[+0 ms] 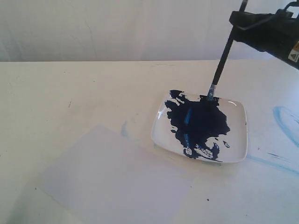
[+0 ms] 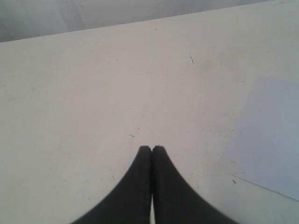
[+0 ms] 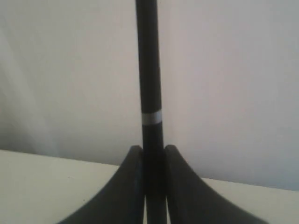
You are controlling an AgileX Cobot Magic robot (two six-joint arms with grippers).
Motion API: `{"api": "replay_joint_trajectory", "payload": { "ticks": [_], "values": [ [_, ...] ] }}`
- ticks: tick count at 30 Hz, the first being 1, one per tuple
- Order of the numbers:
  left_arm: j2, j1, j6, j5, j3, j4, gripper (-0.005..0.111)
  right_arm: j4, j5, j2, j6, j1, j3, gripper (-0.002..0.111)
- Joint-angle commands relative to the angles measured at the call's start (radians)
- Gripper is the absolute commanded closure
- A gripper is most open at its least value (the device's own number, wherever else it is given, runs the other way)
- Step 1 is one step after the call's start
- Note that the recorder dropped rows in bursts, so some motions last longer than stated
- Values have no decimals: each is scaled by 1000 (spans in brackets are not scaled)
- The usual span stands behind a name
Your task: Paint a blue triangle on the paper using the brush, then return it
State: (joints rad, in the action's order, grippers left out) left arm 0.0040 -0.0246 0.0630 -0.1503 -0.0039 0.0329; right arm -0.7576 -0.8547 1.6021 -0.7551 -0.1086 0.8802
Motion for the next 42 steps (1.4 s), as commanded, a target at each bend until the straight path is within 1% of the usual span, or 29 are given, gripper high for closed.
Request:
{"api": "replay_joint_trajectory", "payload": {
  "ticks": [1,4,14,21,34,36,40,42],
  "values": [
    [-4,3,-2,2,4,4,107,-156,-43,-4,9,-1,6,108],
    [-4,3,-2,2,4,4,107,-178,-92,-4,18,-1,2,108],
    [-4,3,-2,2,4,4,107,-170,-133,-4,8,-1,-28,108],
    [-4,3,-2,2,4,4,107,-173,-195,-7,-9,-1,-32,108],
    [-4,3,-2,2,4,4,107,-216,-226,-16,-34,-1,-32,108],
    [-4,3,17,47,4,4,107,-225,-224,-27,-34,-1,-32,108],
    [-4,3,17,265,4,4,107,-225,-224,-54,-34,-1,-32,108],
    [-4,3,17,348,4,4,107,-225,-224,-65,-34,-1,-32,108]
  ]
}}
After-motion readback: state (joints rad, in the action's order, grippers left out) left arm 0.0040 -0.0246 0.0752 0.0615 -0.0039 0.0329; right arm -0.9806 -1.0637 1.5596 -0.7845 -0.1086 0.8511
